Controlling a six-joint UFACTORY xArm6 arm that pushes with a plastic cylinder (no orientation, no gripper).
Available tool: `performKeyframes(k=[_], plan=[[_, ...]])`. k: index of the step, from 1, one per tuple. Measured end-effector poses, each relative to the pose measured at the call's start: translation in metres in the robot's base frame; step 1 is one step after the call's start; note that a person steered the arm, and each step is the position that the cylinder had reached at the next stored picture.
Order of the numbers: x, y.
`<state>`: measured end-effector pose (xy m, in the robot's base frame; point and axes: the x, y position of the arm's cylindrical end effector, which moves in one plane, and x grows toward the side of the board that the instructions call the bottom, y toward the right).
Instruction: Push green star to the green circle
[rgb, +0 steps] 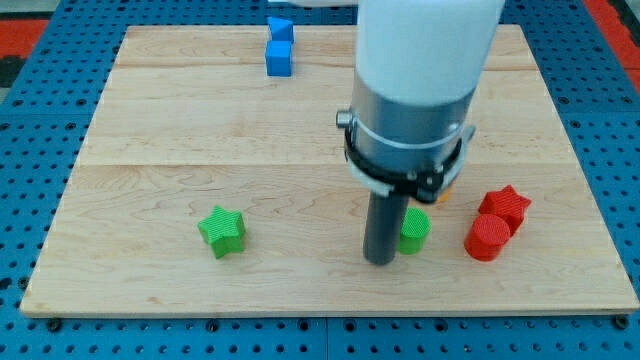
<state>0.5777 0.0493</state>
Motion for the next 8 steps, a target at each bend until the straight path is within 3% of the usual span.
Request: performKeyframes(k=[1, 3, 4, 5, 6, 7, 8], plan=[[0.040, -0.052], [0.014, -0.226], [-0.015, -0.214], [-0.039, -0.131], [-0.034, -0.100], [-0.030, -0.170], [-0.068, -0.156]])
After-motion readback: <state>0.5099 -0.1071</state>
